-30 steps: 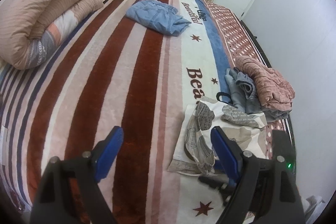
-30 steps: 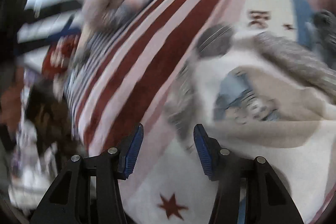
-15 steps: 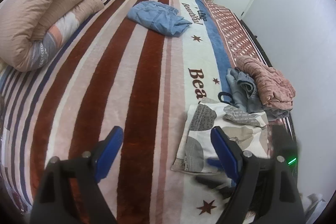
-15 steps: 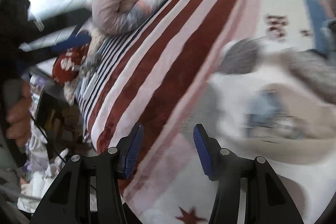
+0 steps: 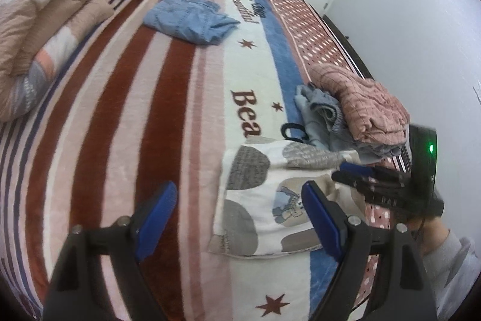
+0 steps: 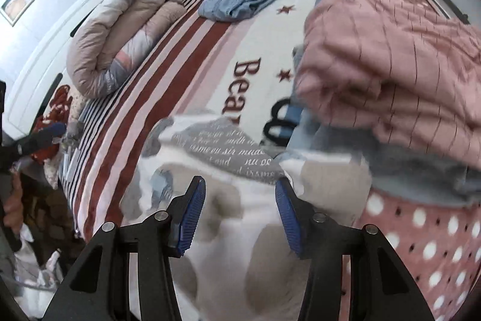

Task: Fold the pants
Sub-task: 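Grasp the folded pants with the left tool while the right tool grasps the other end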

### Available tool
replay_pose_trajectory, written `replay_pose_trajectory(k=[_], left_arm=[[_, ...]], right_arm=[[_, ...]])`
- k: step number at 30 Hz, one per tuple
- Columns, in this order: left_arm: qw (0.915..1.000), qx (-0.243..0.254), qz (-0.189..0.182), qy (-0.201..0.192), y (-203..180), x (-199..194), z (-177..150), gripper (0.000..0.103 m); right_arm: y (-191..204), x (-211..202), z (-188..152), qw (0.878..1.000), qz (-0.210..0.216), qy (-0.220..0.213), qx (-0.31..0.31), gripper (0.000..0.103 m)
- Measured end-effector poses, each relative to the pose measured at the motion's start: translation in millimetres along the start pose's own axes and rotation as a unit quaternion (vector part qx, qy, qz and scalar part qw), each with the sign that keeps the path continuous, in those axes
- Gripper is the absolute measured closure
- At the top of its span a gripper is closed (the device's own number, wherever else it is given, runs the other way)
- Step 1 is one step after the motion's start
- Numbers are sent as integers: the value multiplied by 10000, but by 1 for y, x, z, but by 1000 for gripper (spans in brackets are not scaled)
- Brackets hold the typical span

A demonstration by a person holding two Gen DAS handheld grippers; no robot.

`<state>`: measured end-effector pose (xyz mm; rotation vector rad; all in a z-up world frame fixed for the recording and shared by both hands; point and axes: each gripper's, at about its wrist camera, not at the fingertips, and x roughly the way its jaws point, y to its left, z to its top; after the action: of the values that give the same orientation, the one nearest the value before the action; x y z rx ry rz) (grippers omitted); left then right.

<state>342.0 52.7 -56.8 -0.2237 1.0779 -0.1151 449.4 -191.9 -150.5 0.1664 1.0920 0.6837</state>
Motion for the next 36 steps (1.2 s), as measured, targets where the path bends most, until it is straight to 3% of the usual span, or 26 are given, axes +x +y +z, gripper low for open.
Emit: replay_pose_trajectory(k=[8,15,20,23,24,29,32,36], left_arm=[[9996,107,-129,212,-21,41,3,21],[9986,89,-162,496,-18,77,2,21],[9966,46,-361,740,-13,85,2,21],[9941,-57,-534,942,-10,89,0,18],[9930,-106,-590,1018,-8,90,-2,16],[9884,-281,-690,1327,1,103,-14,15],[9857,-274,-691,1511,8,117,-23,15],[9819,-263,-743,1722,15,136,-32,15]], right_arm=[[-11,18,21,9996,-179,-86,-180,60],[-14,44,23,9987,-408,-55,-290,59],[2,14,22,9985,-355,-186,-384,58],[12,-17,12,9987,-279,-248,-358,46],[13,-31,3,9987,-307,-245,-313,40],[-3,-52,-31,9988,-390,-36,300,32],[-27,-48,-53,9941,-416,129,991,29],[-40,-31,-70,9883,-136,299,1489,29]])
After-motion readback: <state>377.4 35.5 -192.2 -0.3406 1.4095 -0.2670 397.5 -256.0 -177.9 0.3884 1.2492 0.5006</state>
